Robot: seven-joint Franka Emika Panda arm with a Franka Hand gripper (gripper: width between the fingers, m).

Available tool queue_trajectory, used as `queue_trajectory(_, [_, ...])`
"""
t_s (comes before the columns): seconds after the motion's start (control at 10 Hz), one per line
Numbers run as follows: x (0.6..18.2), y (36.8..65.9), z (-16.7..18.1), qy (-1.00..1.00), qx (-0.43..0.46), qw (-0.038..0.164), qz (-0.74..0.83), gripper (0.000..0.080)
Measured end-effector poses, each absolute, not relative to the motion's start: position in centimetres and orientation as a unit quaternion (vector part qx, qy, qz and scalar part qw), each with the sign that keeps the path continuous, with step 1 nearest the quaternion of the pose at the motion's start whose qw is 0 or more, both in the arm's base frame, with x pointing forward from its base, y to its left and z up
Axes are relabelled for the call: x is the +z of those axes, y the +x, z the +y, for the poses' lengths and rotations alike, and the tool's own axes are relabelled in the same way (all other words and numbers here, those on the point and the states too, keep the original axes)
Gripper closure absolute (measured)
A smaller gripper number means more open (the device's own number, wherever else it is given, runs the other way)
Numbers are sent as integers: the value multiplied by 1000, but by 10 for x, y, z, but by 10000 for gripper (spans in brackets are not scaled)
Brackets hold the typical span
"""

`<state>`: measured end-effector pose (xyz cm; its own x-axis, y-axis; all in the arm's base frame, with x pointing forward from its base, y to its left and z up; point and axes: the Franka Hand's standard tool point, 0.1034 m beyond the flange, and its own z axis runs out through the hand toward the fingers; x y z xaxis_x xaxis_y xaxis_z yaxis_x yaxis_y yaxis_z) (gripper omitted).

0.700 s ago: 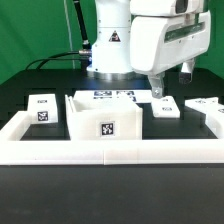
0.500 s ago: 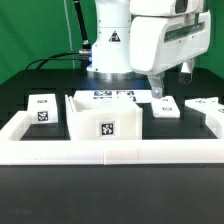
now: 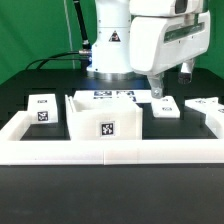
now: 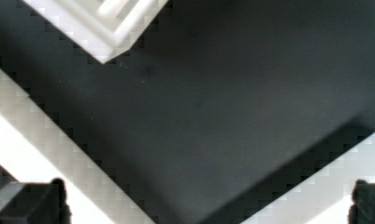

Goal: Assemble cabinet

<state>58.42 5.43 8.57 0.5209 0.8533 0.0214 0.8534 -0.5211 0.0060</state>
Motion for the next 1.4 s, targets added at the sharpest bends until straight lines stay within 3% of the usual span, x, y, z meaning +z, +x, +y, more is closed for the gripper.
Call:
queue_trajectory(0.5, [75, 568, 27, -779, -36, -19, -626, 1])
queue_trajectory(0.9, [74, 568, 27, -782, -35, -17, -622, 1])
queue_trajectory(1.1, [76, 562, 18, -721, -49, -41, -690, 1])
queue_trajectory(1.4, [79, 551, 8, -660, -35, -60, -748, 1])
